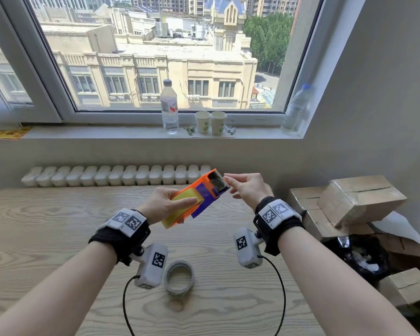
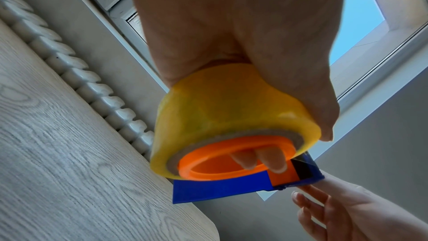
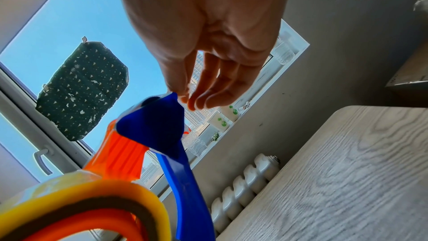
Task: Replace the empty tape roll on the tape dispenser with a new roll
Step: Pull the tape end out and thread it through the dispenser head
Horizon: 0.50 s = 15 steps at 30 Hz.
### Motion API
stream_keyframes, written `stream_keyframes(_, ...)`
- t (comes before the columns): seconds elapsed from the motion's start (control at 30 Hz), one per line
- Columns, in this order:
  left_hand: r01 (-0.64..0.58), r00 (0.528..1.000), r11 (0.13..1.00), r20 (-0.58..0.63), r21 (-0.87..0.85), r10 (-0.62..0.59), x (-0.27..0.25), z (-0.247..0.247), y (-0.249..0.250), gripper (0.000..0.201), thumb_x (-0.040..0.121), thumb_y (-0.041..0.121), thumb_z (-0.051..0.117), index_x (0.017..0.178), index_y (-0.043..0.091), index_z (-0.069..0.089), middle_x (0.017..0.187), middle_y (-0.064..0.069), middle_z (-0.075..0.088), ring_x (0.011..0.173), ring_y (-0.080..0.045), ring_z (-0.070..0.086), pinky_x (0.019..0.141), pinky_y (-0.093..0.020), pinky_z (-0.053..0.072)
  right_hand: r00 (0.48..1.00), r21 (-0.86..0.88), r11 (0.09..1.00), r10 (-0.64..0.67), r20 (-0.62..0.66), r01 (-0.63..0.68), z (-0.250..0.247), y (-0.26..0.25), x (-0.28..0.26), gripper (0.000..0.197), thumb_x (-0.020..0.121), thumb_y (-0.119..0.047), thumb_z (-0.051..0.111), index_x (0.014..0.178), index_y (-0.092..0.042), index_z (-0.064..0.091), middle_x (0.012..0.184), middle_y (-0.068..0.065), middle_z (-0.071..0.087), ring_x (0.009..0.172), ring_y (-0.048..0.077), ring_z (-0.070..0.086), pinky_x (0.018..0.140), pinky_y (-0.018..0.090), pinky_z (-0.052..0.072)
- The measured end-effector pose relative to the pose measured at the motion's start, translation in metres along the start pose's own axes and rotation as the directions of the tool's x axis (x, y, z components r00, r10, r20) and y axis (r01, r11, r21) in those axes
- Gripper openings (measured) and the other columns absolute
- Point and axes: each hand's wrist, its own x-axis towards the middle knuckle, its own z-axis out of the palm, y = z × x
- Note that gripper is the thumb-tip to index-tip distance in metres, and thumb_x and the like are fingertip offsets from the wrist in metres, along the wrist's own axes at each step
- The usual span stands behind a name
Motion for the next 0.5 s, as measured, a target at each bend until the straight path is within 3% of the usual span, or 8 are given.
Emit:
stream_keyframes(0.13,0.007,1.000,1.000,-0.001,0.008,-0.007,-0.002,0.000,-0.001,0.051,0.052,0.055,0.070,0.086,0.018,0.071,0.065,0.002,0.074,0.059,-0.014,0.066,0.052,-0.020,0.053,0.997,0.060,0.998,0.018,0.071,-0.023,0.002,0.006,0.004,0.047,0.086,-0.013,0.064,0.131,-0.010,0.052,0.097,0.007,0.062,0.064,0.011,0.057,0.056,0.016,0.054)
stream_keyframes(0.27,0.021,1.000,0.999,-0.002,0.038,-0.021,-0.002,-0.002,-0.002,0.032,0.070,0.041,0.070,0.089,0.015,0.070,0.070,-0.004,0.073,0.057,-0.013,0.066,0.057,-0.026,0.055,0.999,0.074,0.996,0.042,0.023,-0.044,0.002,0.014,0.007,0.036,0.091,-0.009,0.056,0.126,-0.005,0.055,0.098,0.013,0.061,0.064,0.012,0.057,0.051,0.015,0.052)
stream_keyframes(0.37,0.031,0.999,0.992,-0.022,0.124,-0.029,-0.003,-0.009,-0.005,0.026,0.076,0.036,0.070,0.093,0.016,0.071,0.083,-0.009,0.072,0.067,-0.015,0.065,0.067,-0.032,0.053,0.994,0.103,0.992,0.066,0.092,-0.075,0.002,0.011,0.005,0.030,0.094,-0.015,0.052,0.121,-0.003,0.057,0.101,0.014,0.061,0.073,0.016,0.058,0.058,0.022,0.052)
stream_keyframes(0.43,0.038,0.999,0.985,-0.012,0.168,-0.036,-0.005,-0.012,-0.003,0.028,0.076,0.038,0.070,0.096,0.018,0.072,0.088,-0.010,0.072,0.072,-0.015,0.064,0.066,-0.028,0.051,0.977,0.065,0.997,0.030,0.211,-0.045,0.002,0.008,0.003,0.038,0.089,-0.024,0.060,0.125,-0.012,0.054,0.107,0.010,0.062,0.090,0.019,0.060,0.070,0.022,0.051)
stream_keyframes(0.5,0.039,0.999,0.980,-0.003,0.196,-0.039,-0.006,-0.015,0.001,0.031,0.076,0.039,0.070,0.099,0.018,0.071,0.090,-0.007,0.072,0.073,-0.014,0.065,0.065,-0.025,0.052,0.942,-0.109,0.990,-0.044,0.332,0.085,0.002,0.004,0.002,0.063,0.077,-0.027,0.074,0.133,-0.028,0.045,0.114,0.002,0.060,0.105,0.013,0.058,0.080,0.016,0.049)
